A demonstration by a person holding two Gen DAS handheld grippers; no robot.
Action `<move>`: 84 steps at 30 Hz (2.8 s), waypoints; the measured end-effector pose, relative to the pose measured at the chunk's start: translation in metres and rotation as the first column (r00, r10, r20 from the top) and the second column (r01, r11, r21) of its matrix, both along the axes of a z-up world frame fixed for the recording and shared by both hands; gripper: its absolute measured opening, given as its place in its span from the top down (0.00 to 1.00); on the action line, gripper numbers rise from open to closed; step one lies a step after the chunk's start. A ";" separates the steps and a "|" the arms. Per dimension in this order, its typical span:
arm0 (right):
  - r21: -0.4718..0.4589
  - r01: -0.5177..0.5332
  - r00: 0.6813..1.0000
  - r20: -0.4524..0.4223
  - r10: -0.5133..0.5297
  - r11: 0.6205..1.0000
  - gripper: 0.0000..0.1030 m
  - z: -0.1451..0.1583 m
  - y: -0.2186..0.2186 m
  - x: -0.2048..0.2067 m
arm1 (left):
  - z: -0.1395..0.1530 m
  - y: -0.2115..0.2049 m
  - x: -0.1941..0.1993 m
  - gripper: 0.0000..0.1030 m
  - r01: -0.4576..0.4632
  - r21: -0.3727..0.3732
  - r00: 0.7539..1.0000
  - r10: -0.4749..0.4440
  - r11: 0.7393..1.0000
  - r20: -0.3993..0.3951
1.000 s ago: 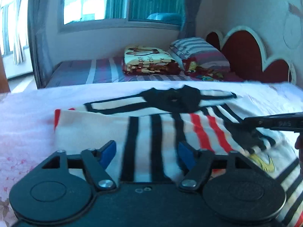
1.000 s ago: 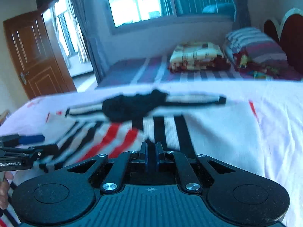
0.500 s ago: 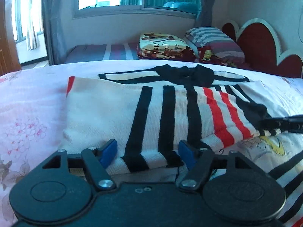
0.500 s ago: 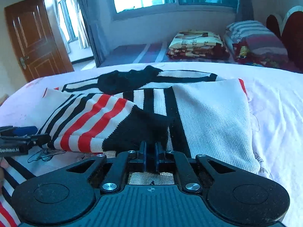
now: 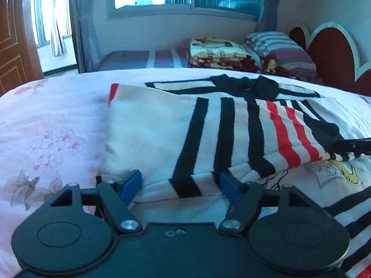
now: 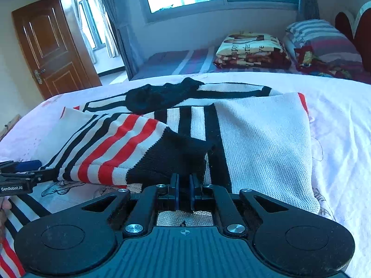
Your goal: Fold small clothes
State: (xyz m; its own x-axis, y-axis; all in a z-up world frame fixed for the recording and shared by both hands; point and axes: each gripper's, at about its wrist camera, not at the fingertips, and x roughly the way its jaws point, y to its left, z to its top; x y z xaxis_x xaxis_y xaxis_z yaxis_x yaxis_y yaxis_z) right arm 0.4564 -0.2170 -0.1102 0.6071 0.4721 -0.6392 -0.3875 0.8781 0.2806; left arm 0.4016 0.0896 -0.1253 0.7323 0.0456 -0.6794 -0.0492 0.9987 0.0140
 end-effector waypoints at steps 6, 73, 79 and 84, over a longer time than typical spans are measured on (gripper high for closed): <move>-0.153 -0.009 0.997 0.068 0.020 0.988 0.93 0.013 0.017 -0.019 | 0.007 -0.014 -0.018 0.16 0.025 0.107 1.000 -0.025 0.994 -0.006; 0.366 0.296 0.911 -0.386 -0.146 0.882 0.95 -0.007 -0.137 -0.280 | -0.017 0.058 -0.235 0.74 -0.065 -0.682 0.994 -0.012 0.729 -0.107; 0.435 0.250 0.955 -0.258 -0.147 0.865 0.96 0.026 -0.140 -0.288 | 0.002 0.064 -0.252 0.95 -0.045 -0.678 0.998 0.061 0.734 -0.001; 0.401 0.244 0.956 -0.253 -0.149 0.883 0.96 0.016 -0.141 -0.281 | -0.022 0.069 -0.250 0.95 -0.114 -0.609 0.993 0.071 0.785 -0.095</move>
State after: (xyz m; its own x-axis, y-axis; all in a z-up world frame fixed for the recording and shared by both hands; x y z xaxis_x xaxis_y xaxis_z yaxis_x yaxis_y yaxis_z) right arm 0.1749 -0.3577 -0.0937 0.5906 0.6112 -0.5269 -0.1105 0.7080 0.6975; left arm 0.1518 0.1591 -0.1469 0.7008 -0.3307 -0.6321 -0.1623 0.7890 -0.5926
